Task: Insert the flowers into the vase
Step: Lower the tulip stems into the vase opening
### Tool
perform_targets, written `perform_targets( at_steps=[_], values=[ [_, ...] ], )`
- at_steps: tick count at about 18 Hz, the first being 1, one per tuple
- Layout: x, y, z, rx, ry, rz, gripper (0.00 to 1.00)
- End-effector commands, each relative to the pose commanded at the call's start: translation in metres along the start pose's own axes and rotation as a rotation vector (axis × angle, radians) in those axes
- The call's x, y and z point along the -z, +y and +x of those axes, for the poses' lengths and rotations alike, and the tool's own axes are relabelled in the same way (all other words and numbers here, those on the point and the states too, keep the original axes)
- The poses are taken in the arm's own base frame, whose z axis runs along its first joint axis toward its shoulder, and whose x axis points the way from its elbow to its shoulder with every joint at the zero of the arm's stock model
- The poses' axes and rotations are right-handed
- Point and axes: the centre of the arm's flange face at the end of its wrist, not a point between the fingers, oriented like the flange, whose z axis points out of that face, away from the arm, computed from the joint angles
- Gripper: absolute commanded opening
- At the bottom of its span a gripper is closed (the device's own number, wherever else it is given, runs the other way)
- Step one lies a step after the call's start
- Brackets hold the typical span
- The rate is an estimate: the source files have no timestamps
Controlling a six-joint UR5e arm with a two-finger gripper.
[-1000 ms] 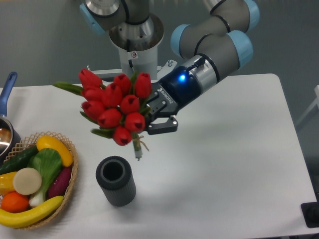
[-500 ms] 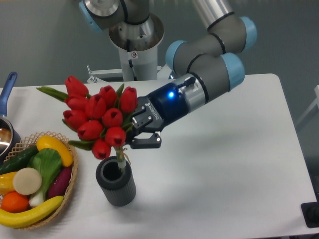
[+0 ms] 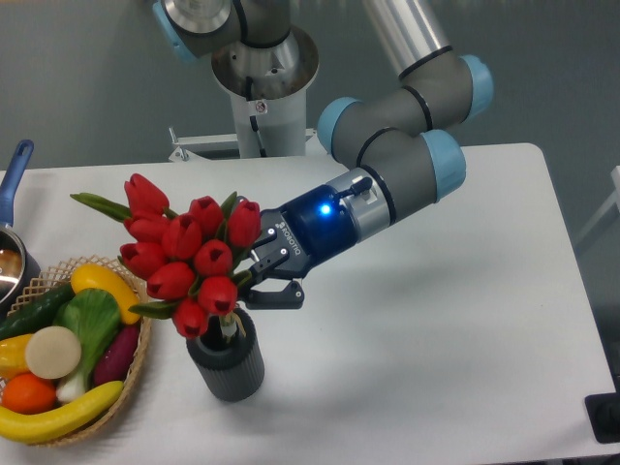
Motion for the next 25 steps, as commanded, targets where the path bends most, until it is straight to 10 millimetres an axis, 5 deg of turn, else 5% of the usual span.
perform_targets(
  at_steps=[22,25],
  values=[
    [-0.004,0.118,-0.001,0.051,0.000,-0.019,0.33],
    [-0.004,0.123,-0.001,0.040,-0.001,-0.024,0.33]
  ],
)
